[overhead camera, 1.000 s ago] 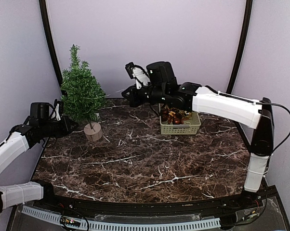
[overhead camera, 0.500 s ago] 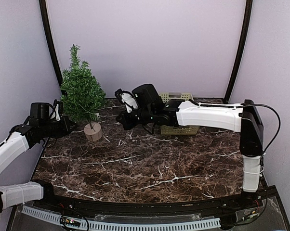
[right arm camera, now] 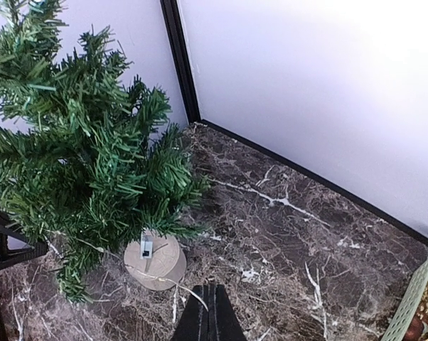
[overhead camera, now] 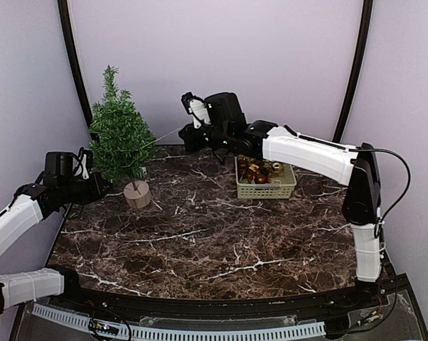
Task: Decorate the small christmas tree
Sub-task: Wrap the side of the string light in the gap of the branches.
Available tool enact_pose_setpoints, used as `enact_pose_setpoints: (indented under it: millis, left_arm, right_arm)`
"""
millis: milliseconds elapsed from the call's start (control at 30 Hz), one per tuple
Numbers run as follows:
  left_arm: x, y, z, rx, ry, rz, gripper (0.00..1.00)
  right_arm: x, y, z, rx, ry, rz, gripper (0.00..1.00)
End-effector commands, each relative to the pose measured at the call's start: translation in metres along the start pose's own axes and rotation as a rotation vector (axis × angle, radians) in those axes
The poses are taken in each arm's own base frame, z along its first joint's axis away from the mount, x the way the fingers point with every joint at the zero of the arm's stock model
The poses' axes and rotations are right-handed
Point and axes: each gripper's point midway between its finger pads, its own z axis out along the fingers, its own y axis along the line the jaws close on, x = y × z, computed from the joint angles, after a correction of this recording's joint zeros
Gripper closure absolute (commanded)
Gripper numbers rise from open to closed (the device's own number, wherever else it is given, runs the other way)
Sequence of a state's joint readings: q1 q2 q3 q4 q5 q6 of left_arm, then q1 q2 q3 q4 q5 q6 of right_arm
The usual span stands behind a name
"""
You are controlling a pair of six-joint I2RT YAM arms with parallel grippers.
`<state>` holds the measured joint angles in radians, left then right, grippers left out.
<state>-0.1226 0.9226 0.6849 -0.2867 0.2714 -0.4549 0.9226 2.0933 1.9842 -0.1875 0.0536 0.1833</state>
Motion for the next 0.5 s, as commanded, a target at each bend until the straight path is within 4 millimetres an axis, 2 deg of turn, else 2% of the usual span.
enact_pose_setpoints:
  millis: [0,100,233,467]
  left_arm:
    - [-0.005,0.000,-0.003,-0.022,-0.012,0.024,1.00]
    - [-0.005,0.004,-0.004,-0.041,-0.014,0.033,1.00]
    - [-0.006,0.005,-0.004,-0.049,-0.018,0.036,1.00]
    - [-0.006,0.006,-0.003,-0.053,-0.019,0.038,1.00]
  right_arm:
    - [-0.024,-0.002,0.002,0.011,-0.069,-0.027,1.00]
    - [-0.035,0.003,0.002,-0.010,-0.099,-0.028,1.00]
    - [-0.039,0.003,0.015,-0.020,-0.113,-0.021,1.00]
    - [-0.020,-0.003,0.046,-0.050,-0.088,0.018,1.00]
